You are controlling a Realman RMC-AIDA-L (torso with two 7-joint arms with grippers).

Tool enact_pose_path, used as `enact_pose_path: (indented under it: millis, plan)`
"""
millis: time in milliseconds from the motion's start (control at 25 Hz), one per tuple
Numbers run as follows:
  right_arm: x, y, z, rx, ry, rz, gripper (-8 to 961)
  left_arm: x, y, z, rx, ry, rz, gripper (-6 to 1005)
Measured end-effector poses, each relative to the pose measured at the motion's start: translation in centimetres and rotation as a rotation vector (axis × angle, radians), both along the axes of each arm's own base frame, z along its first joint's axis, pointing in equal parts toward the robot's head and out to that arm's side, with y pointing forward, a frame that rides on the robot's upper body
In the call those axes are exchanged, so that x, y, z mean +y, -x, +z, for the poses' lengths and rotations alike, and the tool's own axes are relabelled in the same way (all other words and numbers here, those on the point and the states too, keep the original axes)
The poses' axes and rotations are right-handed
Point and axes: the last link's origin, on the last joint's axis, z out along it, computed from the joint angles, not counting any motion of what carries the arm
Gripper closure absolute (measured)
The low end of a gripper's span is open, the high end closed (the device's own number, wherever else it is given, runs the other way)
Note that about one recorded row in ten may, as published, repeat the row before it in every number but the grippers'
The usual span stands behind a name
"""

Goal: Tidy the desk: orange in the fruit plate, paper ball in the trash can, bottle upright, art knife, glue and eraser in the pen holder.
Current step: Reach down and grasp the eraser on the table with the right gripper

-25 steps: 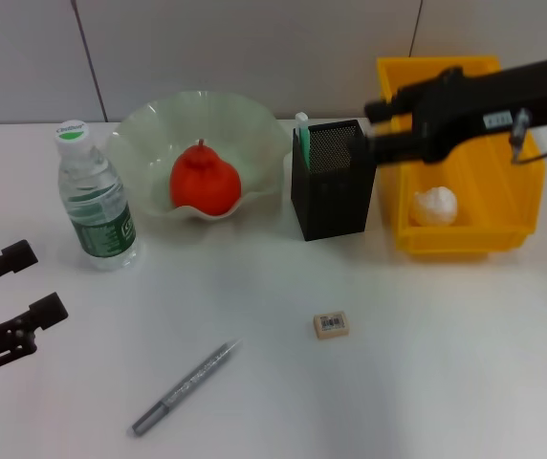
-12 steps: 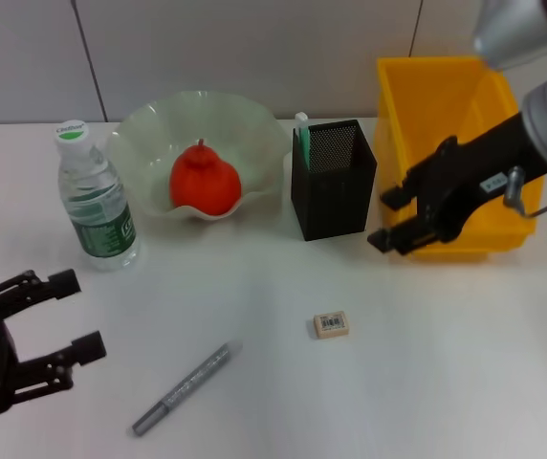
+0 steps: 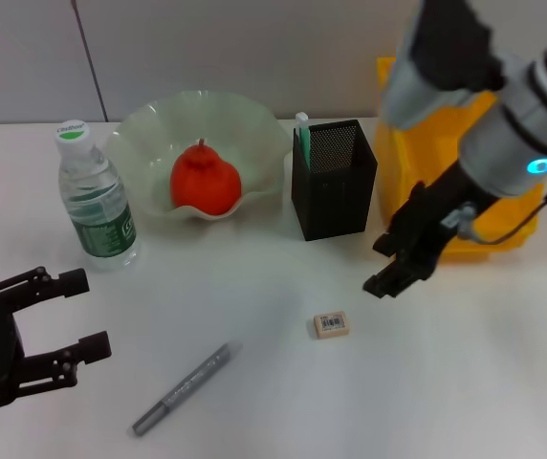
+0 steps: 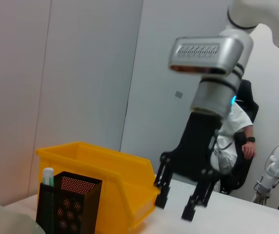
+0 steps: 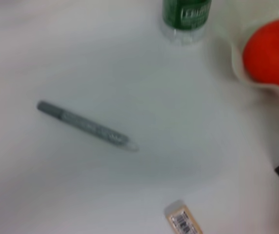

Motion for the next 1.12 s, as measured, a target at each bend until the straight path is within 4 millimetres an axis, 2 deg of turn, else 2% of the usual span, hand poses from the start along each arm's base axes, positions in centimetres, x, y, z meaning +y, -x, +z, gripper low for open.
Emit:
enact_pose_path:
  millis: [40, 80, 240, 280, 440, 640, 1000, 1120]
  plan:
    - [0.7, 0.0, -1.2, -0.025, 0.011, -0.001, 376, 0.0, 0.0, 0.0, 0.0, -0.002, 0.002, 180]
    - [0.7, 0.0, -1.2, -0.025, 0.011, -0.001, 374, 0.0, 0.0, 0.0, 0.0, -0.002, 0.002, 180]
    - [2.2, 0.2, -3.9, -0.05, 0.0, 0.032, 366, -0.1, 0.1, 0.0, -0.003, -0.004, 0.009, 180]
    - [2.2, 0.2, -3.9, -0.05, 0.0, 0.032, 364, -0.1, 0.1, 0.0, -0.003, -0.004, 0.009, 180]
    - [2.4, -0.4, -6.0, -0.087, 0.018, 0.056, 357, -0.3, 0.3, -0.1, -0.009, -0.009, 0.023, 180]
    - [1.9, -1.1, -7.4, -0.117, 0.045, 0.072, 347, -0.3, 0.5, -0.1, -0.009, -0.017, 0.037, 180]
    - [1.1, -1.5, -8.9, -0.107, 0.064, 0.08, 329, 0.1, 0.5, -0.6, -0.005, -0.019, 0.047, 180]
    - [1.1, -1.9, -9.3, -0.127, 0.059, 0.086, 243, 0.1, 0.4, -0.6, -0.005, -0.019, 0.047, 180]
